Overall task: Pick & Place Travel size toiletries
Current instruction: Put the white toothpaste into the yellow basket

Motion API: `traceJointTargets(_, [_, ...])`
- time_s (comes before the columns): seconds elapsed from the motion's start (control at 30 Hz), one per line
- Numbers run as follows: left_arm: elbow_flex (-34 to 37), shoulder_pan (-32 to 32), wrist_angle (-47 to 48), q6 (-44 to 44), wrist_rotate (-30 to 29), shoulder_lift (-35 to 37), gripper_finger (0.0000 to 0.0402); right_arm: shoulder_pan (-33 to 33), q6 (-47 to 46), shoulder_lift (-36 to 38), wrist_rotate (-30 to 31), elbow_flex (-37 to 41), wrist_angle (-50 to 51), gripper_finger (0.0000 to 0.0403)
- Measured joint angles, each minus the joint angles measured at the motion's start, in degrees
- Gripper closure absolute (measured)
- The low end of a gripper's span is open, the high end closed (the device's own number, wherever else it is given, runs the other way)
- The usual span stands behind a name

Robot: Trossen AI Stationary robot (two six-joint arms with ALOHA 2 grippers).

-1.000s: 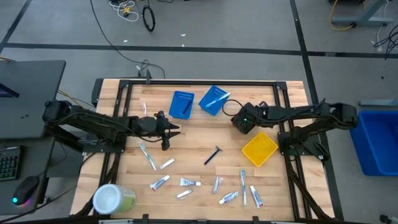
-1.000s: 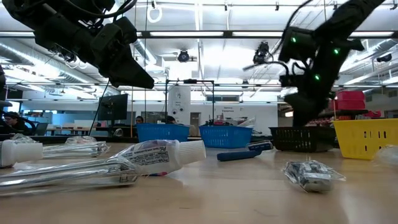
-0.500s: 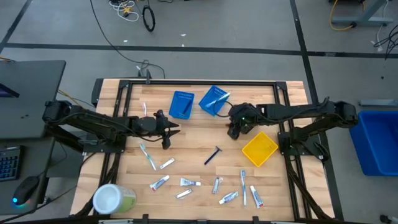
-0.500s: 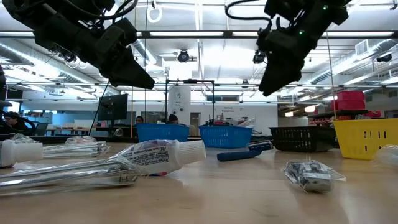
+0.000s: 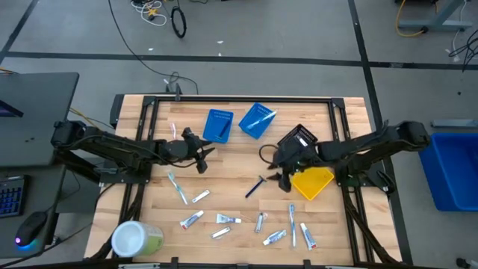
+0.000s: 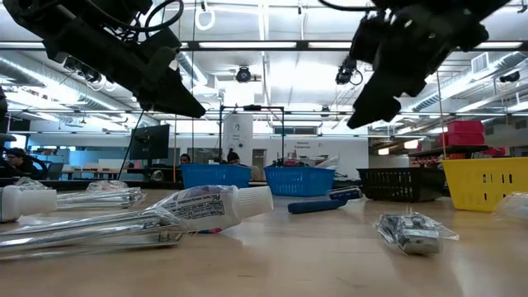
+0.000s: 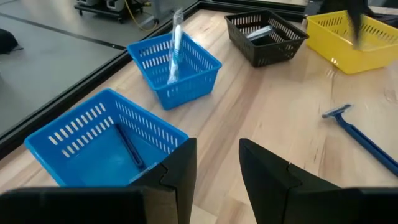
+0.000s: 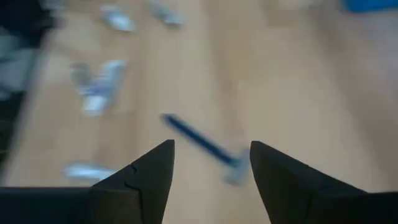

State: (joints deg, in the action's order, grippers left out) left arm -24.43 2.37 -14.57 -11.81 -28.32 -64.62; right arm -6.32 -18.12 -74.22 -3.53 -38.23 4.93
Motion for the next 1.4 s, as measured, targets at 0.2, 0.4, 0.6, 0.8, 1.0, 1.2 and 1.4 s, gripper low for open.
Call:
traceJointTargets(0.2, [0.0,0.0,-0.1,-0.01,-0.08,0.0,0.0274,-8.28,-6.96,-2.99,-6.53,0.13,-18.62,0.0203])
traceJointTargets(0.4, [-0.02,0.0,-3.13,0.0,-0.15,0.0,0.0274,-15.9,-5.67,-9.54,-3.72,-13.22,-1.46,0.0205])
traceJointTargets(0.6, [-0.07,0.0,-4.45,-0.02,0.03,0.02,0.0274,-19.1,-11.96,-18.87,-4.36,-23.52,19.87,0.0187])
traceJointTargets(0.8, [-0.07,0.0,-4.28,-0.02,3.28,0.02,0.0274,-22.71,-19.77,-26.24,-12.17,-23.89,17.71,0.0166])
traceJointTargets(1.0, [-0.04,0.02,-4.0,-0.01,5.59,0.02,0.0274,-26.27,-21.52,-30.64,-11.7,-23.87,15.64,0.0153])
traceJointTargets(1.2, [-0.04,0.02,-4.11,-0.02,5.57,0.02,0.0274,-26.76,-21.52,-33.61,-11.7,-23.88,15.51,0.0169])
traceJointTargets(1.4, [-0.04,0.02,-4.15,-0.01,5.51,0.02,0.0274,-27.11,-19.58,-34.98,-11.09,-24.05,15.8,0.0226])
